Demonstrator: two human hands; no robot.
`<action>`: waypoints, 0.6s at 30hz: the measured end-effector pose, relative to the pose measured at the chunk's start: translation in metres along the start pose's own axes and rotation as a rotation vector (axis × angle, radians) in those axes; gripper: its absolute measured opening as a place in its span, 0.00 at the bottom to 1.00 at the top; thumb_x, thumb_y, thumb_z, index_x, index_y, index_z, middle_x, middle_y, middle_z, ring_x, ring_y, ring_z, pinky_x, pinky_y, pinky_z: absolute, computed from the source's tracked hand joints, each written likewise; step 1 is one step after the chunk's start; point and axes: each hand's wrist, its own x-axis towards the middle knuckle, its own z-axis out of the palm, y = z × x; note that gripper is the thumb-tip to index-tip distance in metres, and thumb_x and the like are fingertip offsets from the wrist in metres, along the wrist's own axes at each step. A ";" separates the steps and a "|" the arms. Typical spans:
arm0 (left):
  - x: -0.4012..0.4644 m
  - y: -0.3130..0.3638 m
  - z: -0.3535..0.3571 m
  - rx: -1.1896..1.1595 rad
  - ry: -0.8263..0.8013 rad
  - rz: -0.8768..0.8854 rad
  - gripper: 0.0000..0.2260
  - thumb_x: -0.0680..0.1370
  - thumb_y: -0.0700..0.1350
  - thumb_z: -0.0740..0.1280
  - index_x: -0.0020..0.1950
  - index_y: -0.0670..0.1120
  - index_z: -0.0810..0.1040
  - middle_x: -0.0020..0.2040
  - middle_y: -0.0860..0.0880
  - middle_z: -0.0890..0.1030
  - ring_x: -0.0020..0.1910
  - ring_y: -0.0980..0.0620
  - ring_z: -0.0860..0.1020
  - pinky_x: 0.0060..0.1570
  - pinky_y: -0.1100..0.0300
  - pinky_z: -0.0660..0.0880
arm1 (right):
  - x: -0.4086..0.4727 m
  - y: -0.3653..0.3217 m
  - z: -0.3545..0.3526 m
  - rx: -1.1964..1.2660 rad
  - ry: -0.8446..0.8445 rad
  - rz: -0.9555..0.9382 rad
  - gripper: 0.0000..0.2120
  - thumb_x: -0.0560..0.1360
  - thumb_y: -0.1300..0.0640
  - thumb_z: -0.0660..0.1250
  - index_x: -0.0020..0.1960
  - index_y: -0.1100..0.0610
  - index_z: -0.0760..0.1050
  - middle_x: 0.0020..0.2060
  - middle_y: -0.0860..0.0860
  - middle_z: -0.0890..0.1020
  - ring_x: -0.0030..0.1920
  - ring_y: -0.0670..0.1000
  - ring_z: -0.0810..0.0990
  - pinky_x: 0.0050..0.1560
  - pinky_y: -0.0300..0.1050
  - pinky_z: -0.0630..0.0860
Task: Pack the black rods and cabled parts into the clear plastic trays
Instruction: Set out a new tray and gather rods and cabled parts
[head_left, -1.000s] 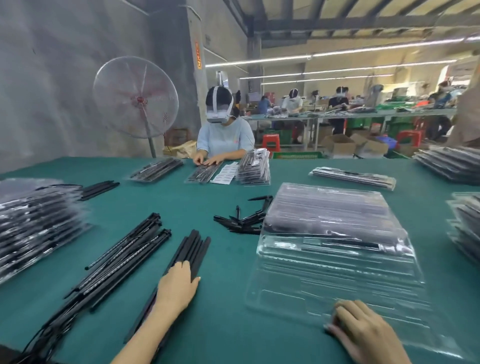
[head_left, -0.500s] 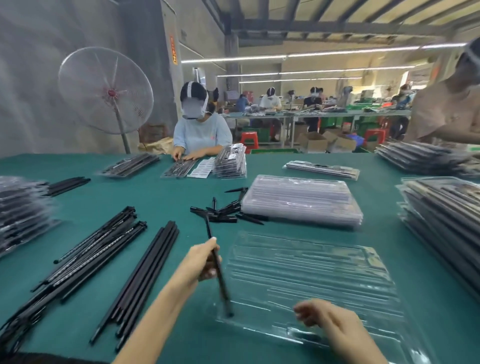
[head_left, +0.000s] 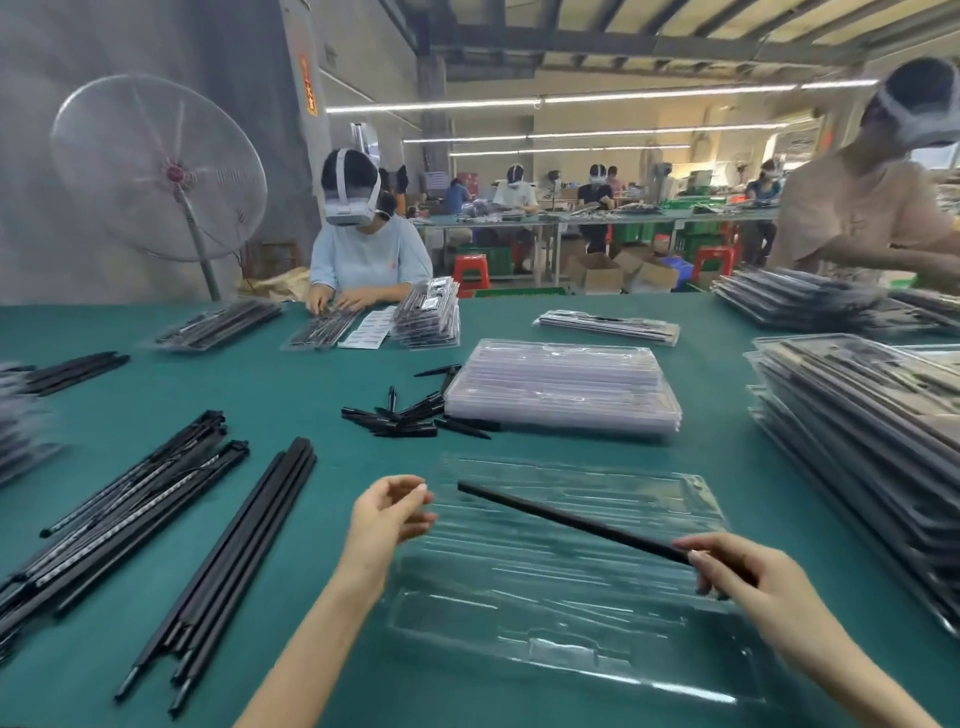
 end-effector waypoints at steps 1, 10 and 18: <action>0.006 0.000 -0.006 0.174 0.042 0.084 0.06 0.77 0.34 0.66 0.45 0.45 0.76 0.40 0.46 0.80 0.34 0.50 0.79 0.37 0.63 0.77 | 0.005 0.004 -0.001 -0.033 -0.016 -0.003 0.12 0.75 0.61 0.68 0.45 0.43 0.82 0.32 0.50 0.82 0.32 0.42 0.76 0.39 0.35 0.71; 0.022 -0.022 -0.032 0.961 -0.253 0.456 0.15 0.78 0.45 0.68 0.63 0.59 0.76 0.53 0.60 0.76 0.55 0.60 0.71 0.59 0.67 0.65 | 0.032 0.031 -0.006 -0.237 -0.122 -0.184 0.23 0.70 0.66 0.73 0.51 0.39 0.78 0.43 0.41 0.83 0.46 0.41 0.80 0.49 0.32 0.73; 0.014 -0.027 -0.028 0.992 -0.245 0.647 0.08 0.74 0.45 0.72 0.49 0.57 0.84 0.45 0.62 0.75 0.48 0.63 0.71 0.52 0.60 0.70 | 0.039 0.043 0.000 -0.430 0.051 -0.493 0.21 0.79 0.39 0.54 0.43 0.47 0.83 0.46 0.38 0.74 0.43 0.39 0.71 0.43 0.35 0.70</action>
